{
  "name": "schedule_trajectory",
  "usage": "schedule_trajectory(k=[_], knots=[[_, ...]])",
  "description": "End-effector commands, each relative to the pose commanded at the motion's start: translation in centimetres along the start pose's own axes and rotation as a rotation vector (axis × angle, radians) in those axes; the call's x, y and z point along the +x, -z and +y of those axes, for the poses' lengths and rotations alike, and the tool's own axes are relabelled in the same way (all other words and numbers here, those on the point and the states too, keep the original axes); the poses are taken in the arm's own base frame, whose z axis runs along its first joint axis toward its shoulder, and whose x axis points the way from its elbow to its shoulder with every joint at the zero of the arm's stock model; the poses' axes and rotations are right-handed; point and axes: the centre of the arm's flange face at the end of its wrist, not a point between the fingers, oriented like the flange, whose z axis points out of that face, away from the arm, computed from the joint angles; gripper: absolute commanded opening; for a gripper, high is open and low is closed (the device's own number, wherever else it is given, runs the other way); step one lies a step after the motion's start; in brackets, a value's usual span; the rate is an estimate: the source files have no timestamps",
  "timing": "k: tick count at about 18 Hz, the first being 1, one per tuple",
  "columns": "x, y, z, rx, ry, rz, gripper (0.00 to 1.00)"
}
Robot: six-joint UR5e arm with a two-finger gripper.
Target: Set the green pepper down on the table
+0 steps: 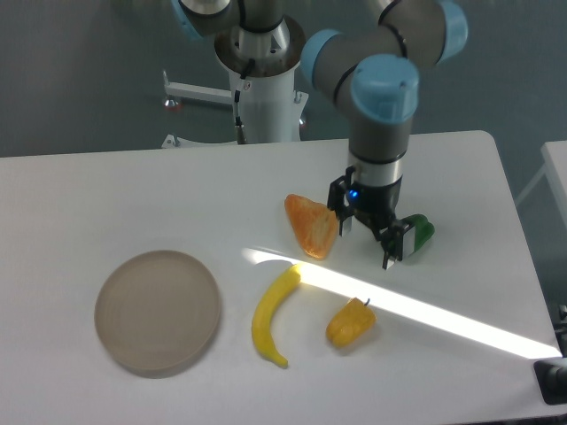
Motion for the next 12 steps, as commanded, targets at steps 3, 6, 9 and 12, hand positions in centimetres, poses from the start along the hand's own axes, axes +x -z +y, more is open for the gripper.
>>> schedule_trajectory(k=[3, 6, 9, 12], knots=[[0.0, -1.1, -1.2, -0.034, 0.008, -0.003, 1.0], [-0.1, -1.6, -1.7, -0.036, 0.013, -0.002, 1.0], [-0.1, -2.3, -2.0, -0.03, 0.024, -0.014, 1.0], [0.0, -2.9, -2.6, -0.028, 0.034, -0.014, 1.0]])
